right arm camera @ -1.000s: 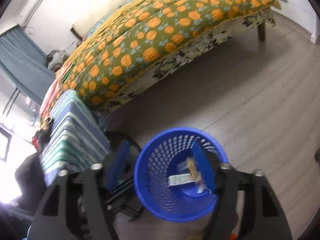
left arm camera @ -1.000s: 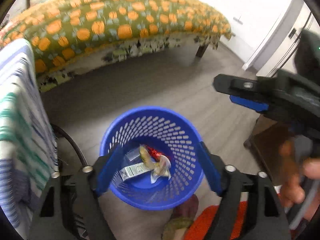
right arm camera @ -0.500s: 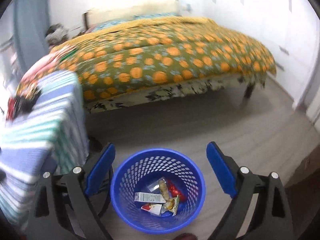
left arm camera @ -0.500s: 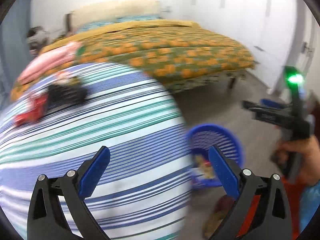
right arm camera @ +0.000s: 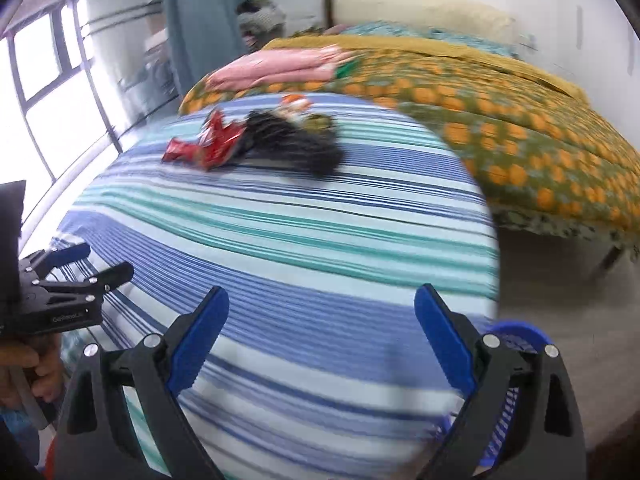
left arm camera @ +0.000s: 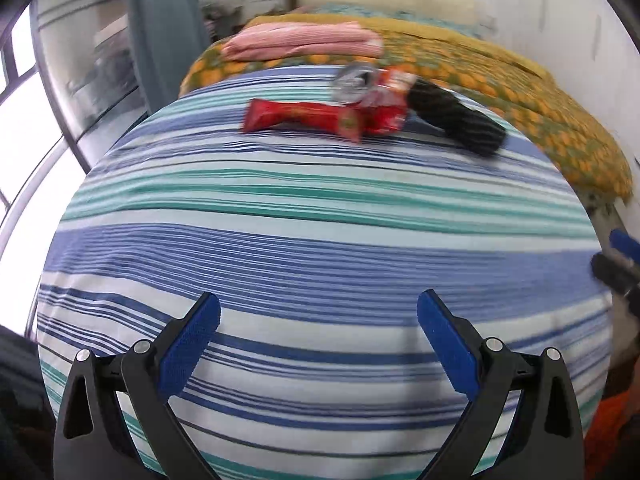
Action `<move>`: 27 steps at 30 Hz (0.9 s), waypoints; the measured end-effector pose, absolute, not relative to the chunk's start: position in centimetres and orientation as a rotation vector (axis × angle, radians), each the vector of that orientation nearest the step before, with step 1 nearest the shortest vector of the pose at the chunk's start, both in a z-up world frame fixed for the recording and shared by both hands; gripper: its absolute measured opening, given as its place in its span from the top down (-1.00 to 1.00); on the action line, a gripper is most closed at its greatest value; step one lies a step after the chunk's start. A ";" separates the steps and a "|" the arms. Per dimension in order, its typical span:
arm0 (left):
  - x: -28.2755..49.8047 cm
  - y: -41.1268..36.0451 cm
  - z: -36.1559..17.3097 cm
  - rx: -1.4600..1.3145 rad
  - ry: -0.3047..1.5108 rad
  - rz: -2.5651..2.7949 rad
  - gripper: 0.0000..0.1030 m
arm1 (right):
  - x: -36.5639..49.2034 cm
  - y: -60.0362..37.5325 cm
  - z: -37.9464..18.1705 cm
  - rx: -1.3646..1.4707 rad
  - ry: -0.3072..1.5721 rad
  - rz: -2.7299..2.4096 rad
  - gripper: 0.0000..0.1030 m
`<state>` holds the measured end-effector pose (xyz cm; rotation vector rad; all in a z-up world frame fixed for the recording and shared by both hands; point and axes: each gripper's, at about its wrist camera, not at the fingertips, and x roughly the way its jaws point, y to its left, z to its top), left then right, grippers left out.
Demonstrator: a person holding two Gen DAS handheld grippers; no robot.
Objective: Collect trash
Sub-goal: 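Move both open tools back over the table, then grasp the red snack wrapper with the left tool and lift it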
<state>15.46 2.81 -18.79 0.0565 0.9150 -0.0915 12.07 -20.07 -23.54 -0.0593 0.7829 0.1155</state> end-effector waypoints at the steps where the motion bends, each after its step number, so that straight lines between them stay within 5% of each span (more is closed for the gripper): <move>1: 15.9 3.1 -18.7 0.043 0.917 -0.086 -0.89 | 13.0 -19.1 -24.1 -0.074 0.798 0.116 -0.78; 15: 22.8 3.8 -17.2 0.050 0.866 -0.064 -0.89 | 15.3 -16.5 -26.9 -0.154 0.851 0.067 -0.78; 27: 31.0 4.4 -14.2 0.450 0.869 -0.547 -0.89 | 15.6 -17.0 -27.0 -0.110 0.862 0.089 -0.78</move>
